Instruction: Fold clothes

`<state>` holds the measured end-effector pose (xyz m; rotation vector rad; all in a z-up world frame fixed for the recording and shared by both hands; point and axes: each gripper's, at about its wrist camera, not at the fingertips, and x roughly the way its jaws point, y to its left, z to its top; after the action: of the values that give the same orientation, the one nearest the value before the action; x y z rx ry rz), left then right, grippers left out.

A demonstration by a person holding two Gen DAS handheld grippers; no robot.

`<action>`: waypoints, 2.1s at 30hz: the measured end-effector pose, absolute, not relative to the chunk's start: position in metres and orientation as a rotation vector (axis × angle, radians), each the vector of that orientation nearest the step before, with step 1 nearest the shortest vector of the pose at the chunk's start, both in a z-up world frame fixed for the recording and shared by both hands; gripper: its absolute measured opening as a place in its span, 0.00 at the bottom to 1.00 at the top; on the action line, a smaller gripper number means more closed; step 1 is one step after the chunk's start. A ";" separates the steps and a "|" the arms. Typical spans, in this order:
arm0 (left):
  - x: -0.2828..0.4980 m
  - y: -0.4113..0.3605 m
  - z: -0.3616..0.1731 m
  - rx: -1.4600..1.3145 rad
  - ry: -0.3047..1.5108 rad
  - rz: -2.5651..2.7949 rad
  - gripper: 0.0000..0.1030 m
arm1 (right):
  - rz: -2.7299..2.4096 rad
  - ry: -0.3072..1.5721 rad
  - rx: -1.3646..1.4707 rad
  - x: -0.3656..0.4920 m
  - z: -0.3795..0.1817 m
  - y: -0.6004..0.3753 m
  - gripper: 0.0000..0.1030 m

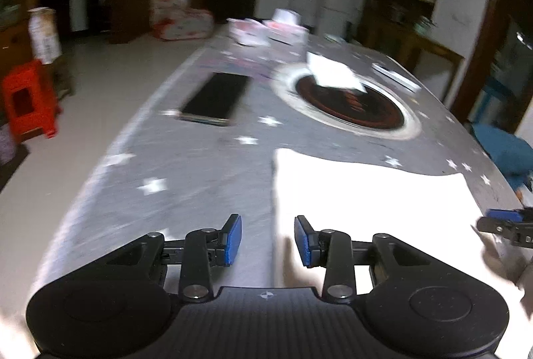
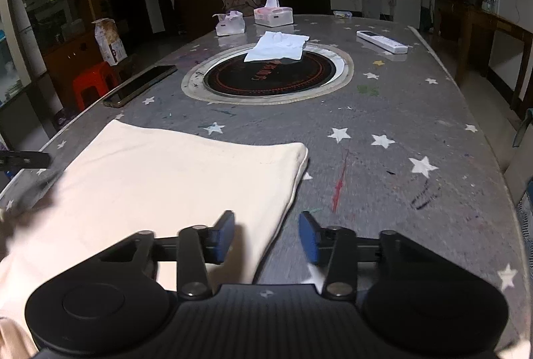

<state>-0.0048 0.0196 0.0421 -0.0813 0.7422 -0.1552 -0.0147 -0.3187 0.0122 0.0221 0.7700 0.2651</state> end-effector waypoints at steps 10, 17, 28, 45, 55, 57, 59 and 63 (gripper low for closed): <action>0.056 -0.030 0.020 0.021 0.770 -0.260 0.34 | 0.267 0.771 -0.045 0.018 0.007 -0.313 0.08; 0.096 -0.042 0.018 0.058 0.754 -0.236 0.32 | 0.263 0.754 -0.154 0.043 0.007 -0.306 0.04; 0.096 -0.050 0.021 0.062 0.731 -0.267 0.32 | 0.303 0.756 -0.187 0.050 0.020 -0.310 0.11; -0.102 -0.072 0.029 0.093 0.641 -0.603 0.32 | 0.572 0.724 -0.303 -0.144 0.021 -0.261 0.34; -0.122 -0.076 0.021 0.125 0.645 -0.600 0.33 | 0.462 0.679 -0.164 -0.186 0.034 -0.303 0.36; -0.122 -0.077 0.028 0.116 0.623 -0.602 0.33 | 0.384 0.668 -0.111 -0.185 0.038 -0.322 0.36; -0.122 -0.082 0.033 0.104 0.608 -0.616 0.33 | 0.301 0.662 -0.077 -0.184 0.040 -0.339 0.36; -0.121 -0.102 0.035 0.107 0.599 -0.670 0.33 | 0.089 0.681 -0.034 -0.178 0.034 -0.381 0.36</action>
<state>-0.1207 -0.1023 0.0352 0.1067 0.5987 -0.6699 -0.1781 -0.3812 0.0344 -0.0337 0.6810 0.0892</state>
